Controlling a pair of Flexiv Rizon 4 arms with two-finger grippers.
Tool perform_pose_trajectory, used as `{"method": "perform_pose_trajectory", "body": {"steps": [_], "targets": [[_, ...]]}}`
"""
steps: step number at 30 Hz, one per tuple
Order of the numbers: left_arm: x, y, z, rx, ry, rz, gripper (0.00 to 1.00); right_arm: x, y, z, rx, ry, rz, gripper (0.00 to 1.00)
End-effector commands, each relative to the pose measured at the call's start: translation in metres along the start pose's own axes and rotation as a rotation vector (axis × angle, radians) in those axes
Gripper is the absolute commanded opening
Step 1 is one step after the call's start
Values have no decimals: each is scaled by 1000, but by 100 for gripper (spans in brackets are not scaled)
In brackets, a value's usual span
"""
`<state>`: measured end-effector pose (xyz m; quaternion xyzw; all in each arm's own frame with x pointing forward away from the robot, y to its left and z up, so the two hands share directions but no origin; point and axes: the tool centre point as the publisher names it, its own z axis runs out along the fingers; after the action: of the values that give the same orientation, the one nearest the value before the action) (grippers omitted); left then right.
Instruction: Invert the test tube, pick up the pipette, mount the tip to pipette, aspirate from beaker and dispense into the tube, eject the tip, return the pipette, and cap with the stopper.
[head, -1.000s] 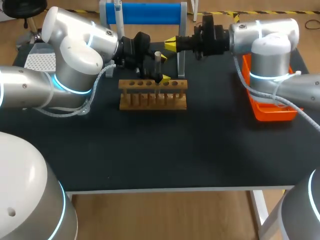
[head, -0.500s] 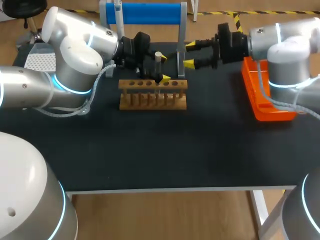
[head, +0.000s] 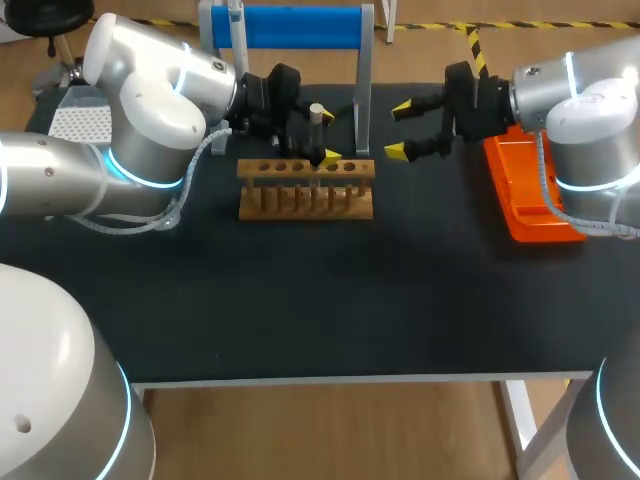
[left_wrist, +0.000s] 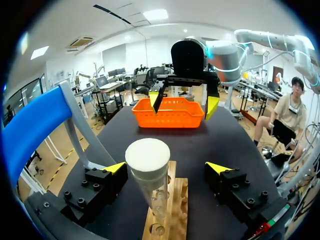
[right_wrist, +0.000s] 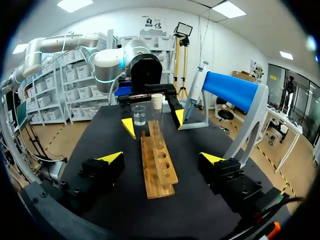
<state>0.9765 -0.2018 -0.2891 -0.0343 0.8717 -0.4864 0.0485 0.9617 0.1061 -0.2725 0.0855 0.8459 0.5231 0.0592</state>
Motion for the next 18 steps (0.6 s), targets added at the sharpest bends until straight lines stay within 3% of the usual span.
{"method": "perform_pose_trajectory", "body": {"steps": [1,18], "targets": [[-2,0,0,-2,6,-1,100,1,1,-1,2,0,0,100],[-1,35,-45,-49,-131,-105,100,1,1,-1,2,0,0,100]]}}
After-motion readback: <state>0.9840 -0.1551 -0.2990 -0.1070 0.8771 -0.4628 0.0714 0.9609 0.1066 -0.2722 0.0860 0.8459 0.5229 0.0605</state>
